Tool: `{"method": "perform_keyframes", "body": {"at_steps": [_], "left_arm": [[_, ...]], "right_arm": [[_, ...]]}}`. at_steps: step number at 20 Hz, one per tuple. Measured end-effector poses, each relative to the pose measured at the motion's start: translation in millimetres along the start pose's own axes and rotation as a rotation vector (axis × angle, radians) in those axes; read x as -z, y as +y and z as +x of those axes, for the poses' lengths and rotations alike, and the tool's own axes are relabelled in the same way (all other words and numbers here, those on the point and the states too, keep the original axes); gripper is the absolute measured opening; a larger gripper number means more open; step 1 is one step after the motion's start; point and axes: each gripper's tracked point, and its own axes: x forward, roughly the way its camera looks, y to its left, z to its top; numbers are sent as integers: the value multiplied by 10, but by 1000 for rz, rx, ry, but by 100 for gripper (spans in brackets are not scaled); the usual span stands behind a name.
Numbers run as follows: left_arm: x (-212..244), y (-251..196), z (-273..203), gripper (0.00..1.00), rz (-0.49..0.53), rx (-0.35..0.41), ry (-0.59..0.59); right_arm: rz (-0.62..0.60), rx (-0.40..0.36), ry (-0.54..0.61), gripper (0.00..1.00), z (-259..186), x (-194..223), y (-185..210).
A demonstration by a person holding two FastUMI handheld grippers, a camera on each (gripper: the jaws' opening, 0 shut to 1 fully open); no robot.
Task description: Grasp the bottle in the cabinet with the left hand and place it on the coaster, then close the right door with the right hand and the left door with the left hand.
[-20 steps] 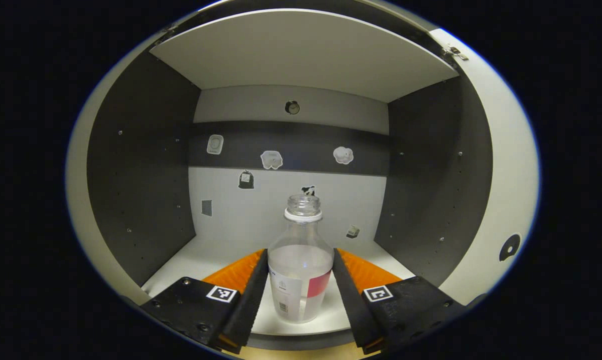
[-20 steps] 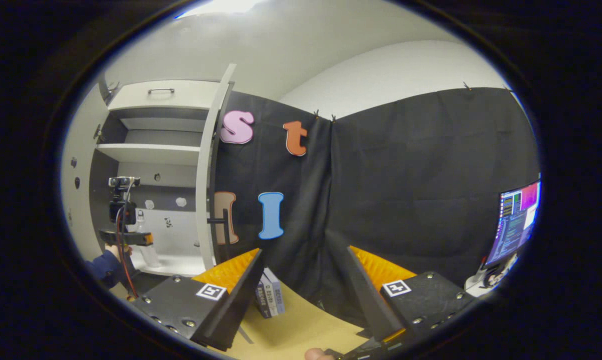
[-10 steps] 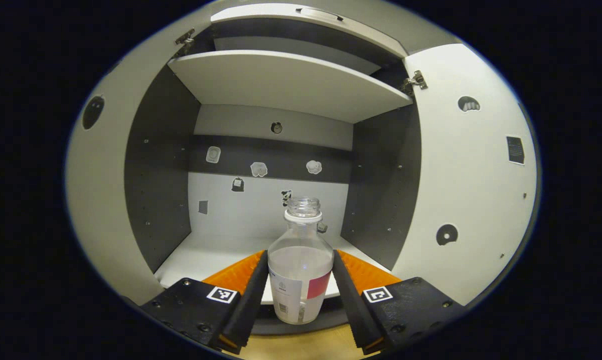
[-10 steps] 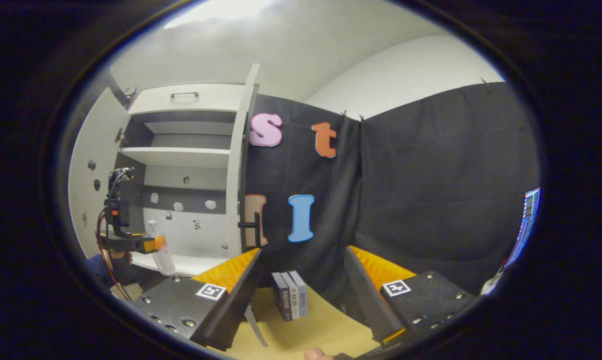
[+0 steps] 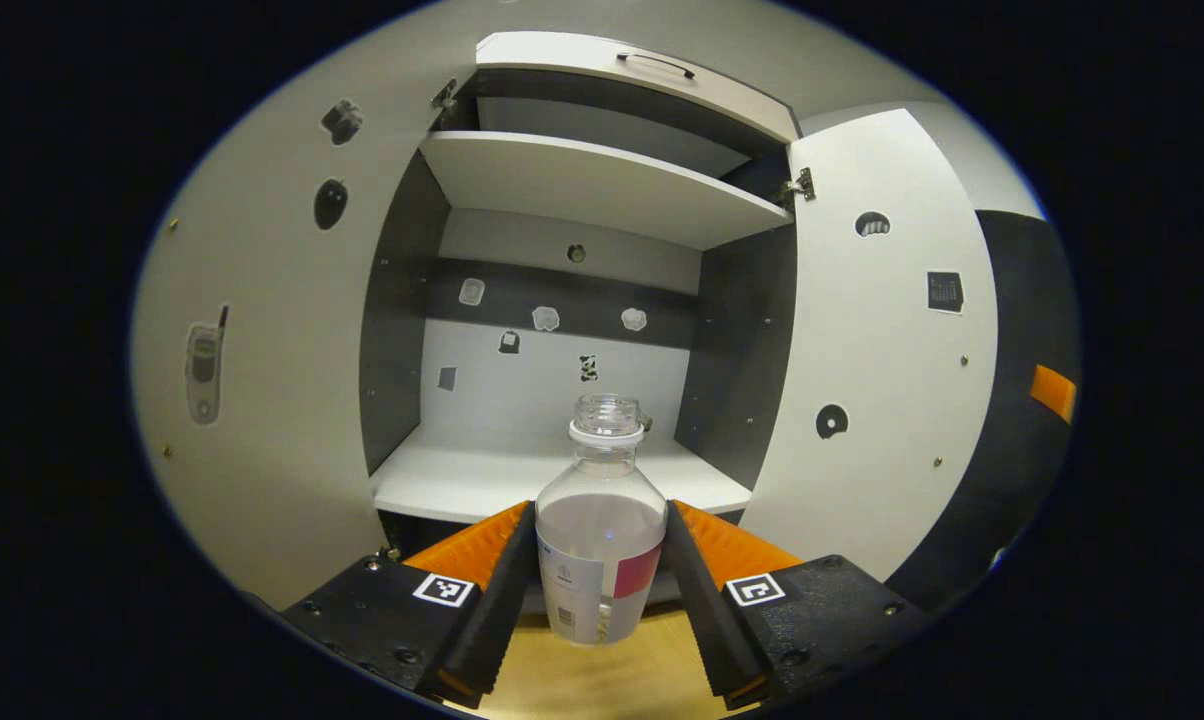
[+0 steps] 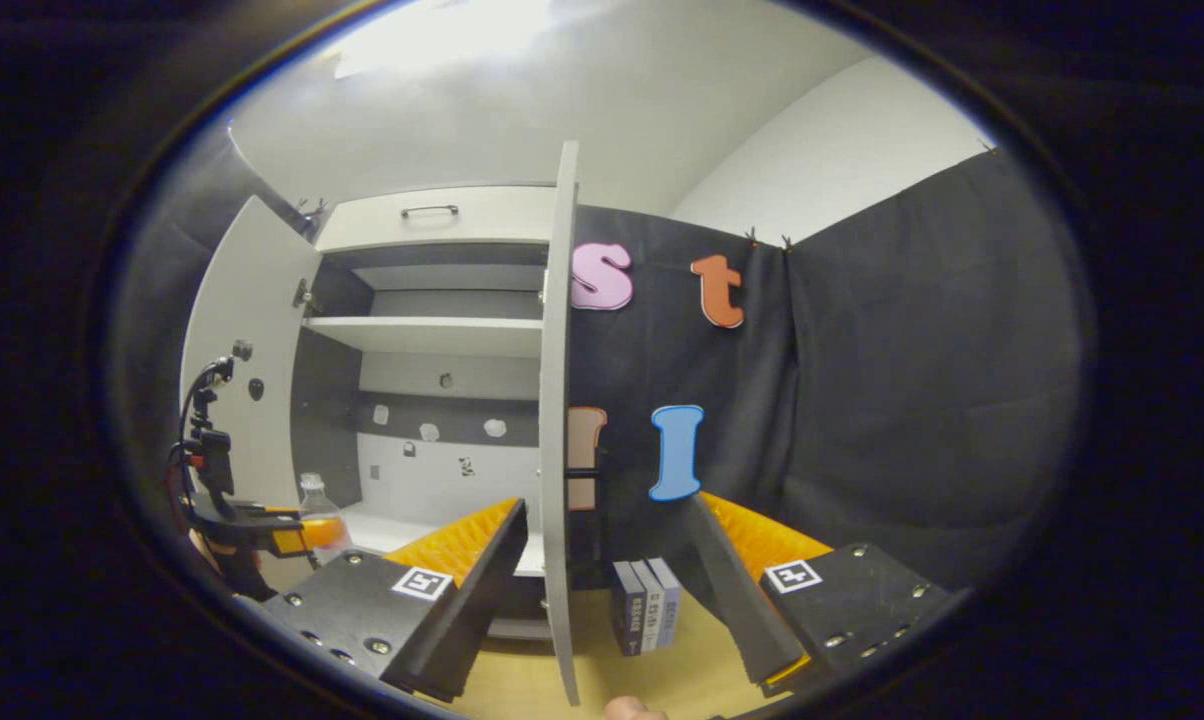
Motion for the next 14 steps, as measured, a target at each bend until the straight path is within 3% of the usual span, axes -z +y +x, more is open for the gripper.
{"method": "perform_keyframes", "body": {"at_steps": [6,11,12,14], "left_arm": [[797,68,-313,77,-45,-38,150],[1505,106,-398,77,-125,-59,305],[1644,108,-406,77,-138,-64,331],[1908,128,-429,77,-162,-70,385]], "right_arm": [[7,-60,-1,98,30,7,140],[-1,-68,5,98,33,32,160],[-4,-67,5,94,26,37,161],[-5,-68,6,98,15,40,163]]}}
